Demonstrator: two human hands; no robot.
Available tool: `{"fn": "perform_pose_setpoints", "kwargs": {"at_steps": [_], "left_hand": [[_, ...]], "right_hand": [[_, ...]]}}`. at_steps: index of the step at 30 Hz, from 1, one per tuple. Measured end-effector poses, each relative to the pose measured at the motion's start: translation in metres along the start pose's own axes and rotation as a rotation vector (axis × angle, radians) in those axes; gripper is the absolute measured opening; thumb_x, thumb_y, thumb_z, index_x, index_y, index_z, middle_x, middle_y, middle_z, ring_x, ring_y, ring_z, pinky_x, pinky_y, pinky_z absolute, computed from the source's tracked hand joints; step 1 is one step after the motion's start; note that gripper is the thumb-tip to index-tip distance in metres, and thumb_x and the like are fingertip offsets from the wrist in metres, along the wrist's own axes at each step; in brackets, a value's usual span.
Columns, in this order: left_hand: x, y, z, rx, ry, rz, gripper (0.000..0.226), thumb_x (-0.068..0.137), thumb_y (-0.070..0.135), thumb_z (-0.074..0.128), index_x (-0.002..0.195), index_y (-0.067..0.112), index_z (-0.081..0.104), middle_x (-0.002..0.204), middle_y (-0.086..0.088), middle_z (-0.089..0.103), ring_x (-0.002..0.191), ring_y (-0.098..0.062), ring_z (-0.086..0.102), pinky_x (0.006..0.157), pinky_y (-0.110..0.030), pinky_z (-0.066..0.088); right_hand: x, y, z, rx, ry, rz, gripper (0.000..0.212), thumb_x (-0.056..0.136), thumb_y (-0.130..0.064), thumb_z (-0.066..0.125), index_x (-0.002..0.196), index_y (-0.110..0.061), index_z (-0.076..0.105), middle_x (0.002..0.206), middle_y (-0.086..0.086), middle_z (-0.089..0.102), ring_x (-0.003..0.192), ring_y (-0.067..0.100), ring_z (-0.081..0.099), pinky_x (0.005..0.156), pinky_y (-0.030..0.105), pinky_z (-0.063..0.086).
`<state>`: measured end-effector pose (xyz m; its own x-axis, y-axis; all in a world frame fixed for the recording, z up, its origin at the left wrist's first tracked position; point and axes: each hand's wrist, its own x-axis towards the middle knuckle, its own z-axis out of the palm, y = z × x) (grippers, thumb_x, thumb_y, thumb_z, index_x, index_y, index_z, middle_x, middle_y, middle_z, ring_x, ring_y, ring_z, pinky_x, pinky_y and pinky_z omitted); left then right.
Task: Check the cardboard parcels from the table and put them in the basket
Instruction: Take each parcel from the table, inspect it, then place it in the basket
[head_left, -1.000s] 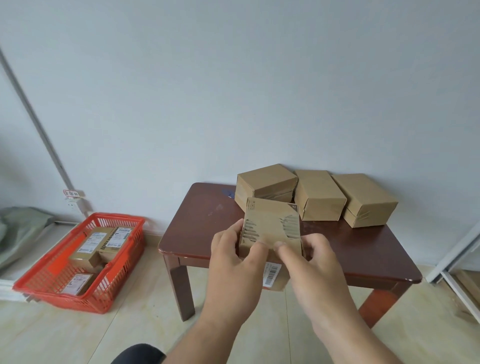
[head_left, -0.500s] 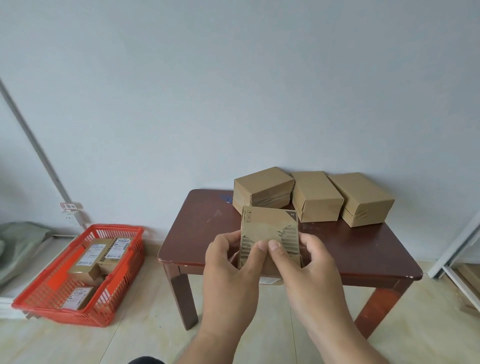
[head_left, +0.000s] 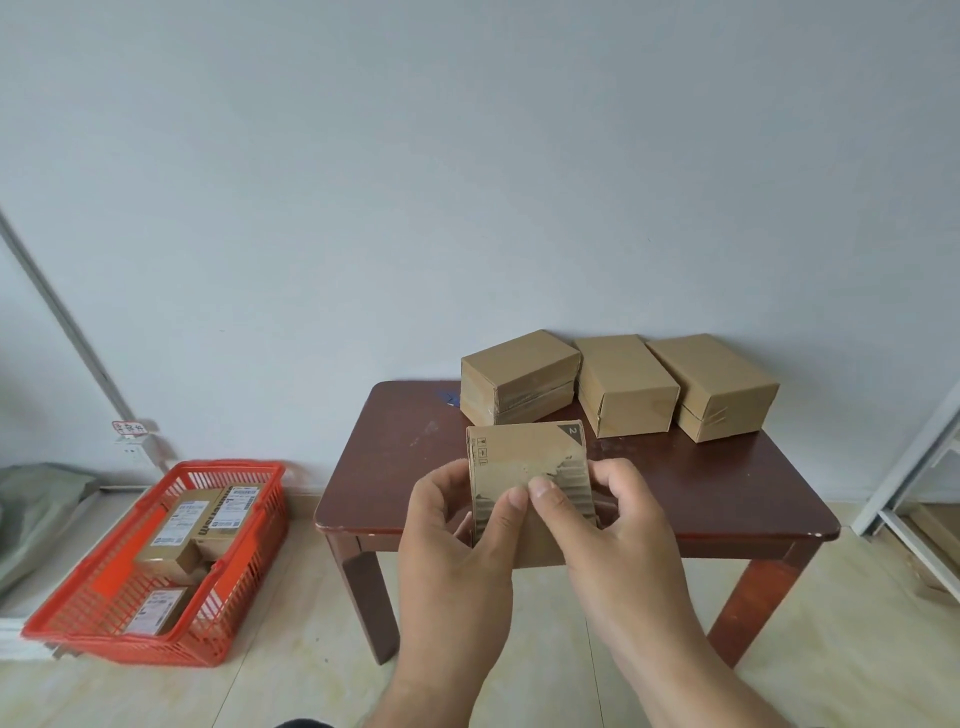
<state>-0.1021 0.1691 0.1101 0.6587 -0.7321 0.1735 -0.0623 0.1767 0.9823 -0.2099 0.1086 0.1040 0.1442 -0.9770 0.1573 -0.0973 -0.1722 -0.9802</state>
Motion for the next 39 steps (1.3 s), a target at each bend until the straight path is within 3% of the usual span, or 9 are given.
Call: {"fn": "perform_pose_setpoints", "kwargs": {"at_steps": [4, 9, 13, 16, 18, 22, 27, 33, 39], "left_hand": [[-0.001, 0.004, -0.001, 0.041, -0.01, -0.006, 0.053, 0.09, 0.025, 0.08, 0.139, 0.032, 0.061, 0.123, 0.018, 0.07, 0.116, 0.008, 0.064, 0.105, -0.033, 0.054], [0.006, 0.006, -0.005, 0.058, 0.038, -0.026, 0.032, 0.091, 0.037, 0.079, 0.121, 0.04, 0.07, 0.117, 0.013, 0.066, 0.104, -0.001, 0.069, 0.096, -0.038, 0.06], [0.003, 0.002, -0.004, 0.075, 0.035, -0.03, 0.029, 0.09, 0.036, 0.08, 0.116, 0.042, 0.069, 0.117, 0.012, 0.067, 0.1, 0.001, 0.069, 0.083, -0.022, 0.06], [-0.001, 0.001, -0.001, 0.11, 0.029, -0.011, 0.032, 0.09, 0.031, 0.08, 0.116, 0.044, 0.065, 0.116, 0.019, 0.062, 0.104, 0.005, 0.064, 0.088, -0.019, 0.058], [-0.002, 0.001, -0.002, 0.113, 0.032, -0.016, 0.034, 0.09, 0.032, 0.08, 0.12, 0.041, 0.065, 0.118, 0.02, 0.063, 0.106, 0.006, 0.063, 0.091, -0.018, 0.057], [0.001, 0.003, -0.005, 0.048, 0.044, -0.047, 0.031, 0.09, 0.039, 0.078, 0.118, 0.032, 0.068, 0.107, 0.014, 0.077, 0.1, -0.002, 0.072, 0.078, -0.019, 0.059], [-0.001, 0.008, -0.004, 0.013, -0.005, -0.01, 0.024, 0.091, 0.027, 0.077, 0.113, 0.026, 0.066, 0.096, 0.026, 0.076, 0.088, 0.006, 0.072, 0.067, -0.009, 0.052], [-0.007, 0.005, 0.0, 0.004, -0.018, -0.012, 0.026, 0.09, 0.026, 0.078, 0.113, 0.026, 0.065, 0.101, 0.025, 0.075, 0.094, 0.007, 0.07, 0.071, -0.009, 0.052], [-0.001, 0.003, -0.003, 0.031, 0.062, -0.002, 0.018, 0.095, 0.039, 0.069, 0.105, 0.025, 0.063, 0.086, 0.025, 0.071, 0.076, 0.005, 0.066, 0.063, -0.011, 0.049]], "right_hand": [[0.0, -0.003, 0.001, 0.012, 0.006, -0.003, 0.023, 0.087, -0.043, 0.081, 0.096, -0.027, 0.068, 0.086, -0.017, 0.075, 0.078, 0.002, 0.071, 0.064, 0.02, 0.052], [-0.007, 0.003, 0.004, -0.007, -0.014, -0.052, 0.022, 0.086, -0.041, 0.083, 0.096, -0.029, 0.067, 0.096, -0.008, 0.076, 0.09, 0.008, 0.072, 0.075, 0.03, 0.057], [-0.004, 0.002, 0.004, 0.028, 0.022, -0.026, 0.024, 0.086, -0.042, 0.085, 0.099, -0.03, 0.069, 0.106, -0.007, 0.075, 0.096, 0.009, 0.073, 0.078, 0.032, 0.06], [0.001, -0.003, 0.003, 0.071, 0.051, -0.002, 0.026, 0.084, -0.043, 0.085, 0.092, -0.023, 0.07, 0.084, -0.012, 0.075, 0.074, 0.001, 0.071, 0.059, 0.016, 0.052], [0.001, -0.004, 0.001, 0.057, 0.053, -0.004, 0.031, 0.083, -0.045, 0.084, 0.088, -0.02, 0.068, 0.079, -0.013, 0.074, 0.068, 0.001, 0.068, 0.055, 0.015, 0.048], [-0.005, -0.001, 0.001, 0.008, 0.027, -0.029, 0.03, 0.081, -0.047, 0.085, 0.091, -0.023, 0.069, 0.084, -0.012, 0.077, 0.077, 0.005, 0.072, 0.065, 0.026, 0.053], [-0.004, -0.008, 0.001, 0.069, 0.008, -0.021, 0.032, 0.086, -0.042, 0.082, 0.114, -0.03, 0.073, 0.099, -0.016, 0.079, 0.093, 0.004, 0.075, 0.076, 0.026, 0.058], [-0.001, -0.011, 0.0, 0.073, 0.019, -0.006, 0.038, 0.08, -0.061, 0.076, 0.105, -0.032, 0.078, 0.096, -0.014, 0.079, 0.089, 0.007, 0.075, 0.072, 0.031, 0.06], [-0.01, -0.003, 0.009, 0.106, -0.002, 0.017, 0.034, 0.081, -0.055, 0.081, 0.108, -0.037, 0.069, 0.106, -0.012, 0.077, 0.096, 0.003, 0.074, 0.082, 0.035, 0.06]]}}
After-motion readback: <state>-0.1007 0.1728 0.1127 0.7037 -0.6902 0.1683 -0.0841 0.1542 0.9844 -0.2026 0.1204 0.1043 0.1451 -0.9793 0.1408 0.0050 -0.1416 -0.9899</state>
